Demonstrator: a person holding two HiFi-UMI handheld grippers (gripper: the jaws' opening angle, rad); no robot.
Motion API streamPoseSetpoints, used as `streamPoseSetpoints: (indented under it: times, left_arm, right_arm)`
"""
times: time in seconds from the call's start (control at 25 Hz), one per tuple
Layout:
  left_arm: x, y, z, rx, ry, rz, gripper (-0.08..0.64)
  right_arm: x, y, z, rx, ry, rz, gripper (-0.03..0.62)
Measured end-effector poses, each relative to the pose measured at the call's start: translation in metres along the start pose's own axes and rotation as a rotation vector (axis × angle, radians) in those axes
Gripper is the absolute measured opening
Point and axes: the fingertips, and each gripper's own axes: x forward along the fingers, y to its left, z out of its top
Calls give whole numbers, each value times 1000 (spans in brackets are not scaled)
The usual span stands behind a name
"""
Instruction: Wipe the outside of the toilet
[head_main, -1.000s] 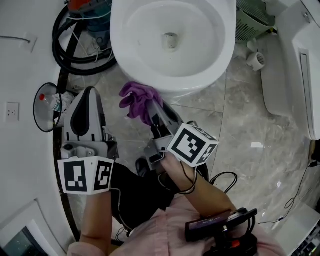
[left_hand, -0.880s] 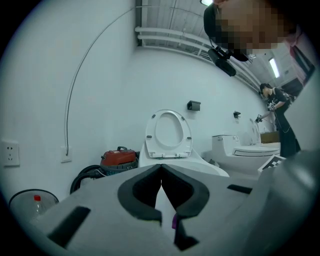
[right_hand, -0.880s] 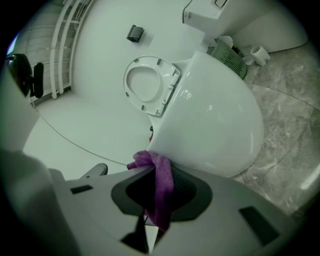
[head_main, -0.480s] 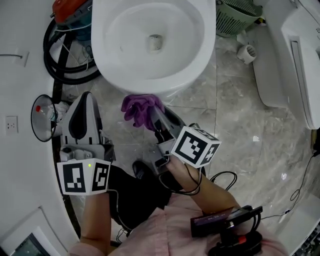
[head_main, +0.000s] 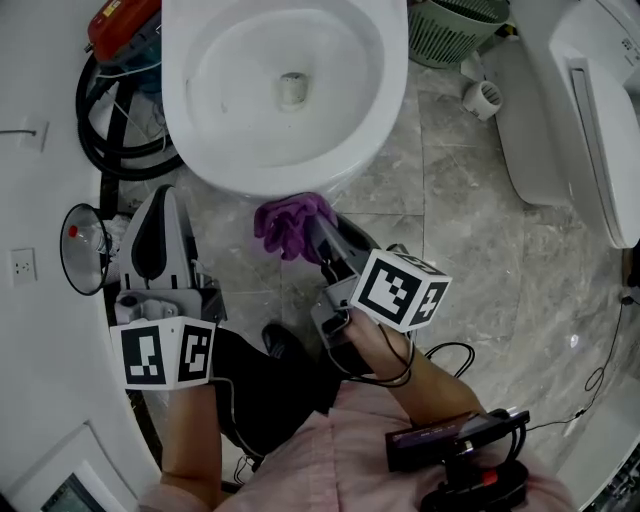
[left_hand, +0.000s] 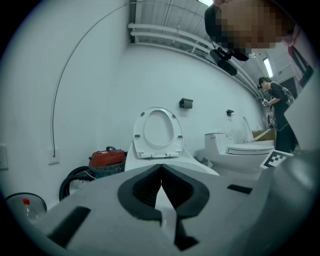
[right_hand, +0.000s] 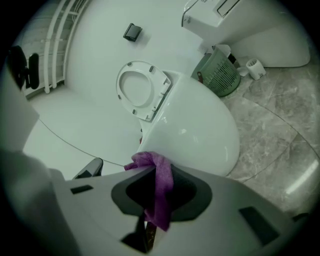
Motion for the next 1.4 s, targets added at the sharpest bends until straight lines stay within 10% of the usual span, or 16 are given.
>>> streamPoseSetpoints:
  times: [1.4]
  left_arm:
    - [13,-14,-6,-4,0,-56,8]
  right_arm:
    - [-29,-68,79,-65,-98,-156,64]
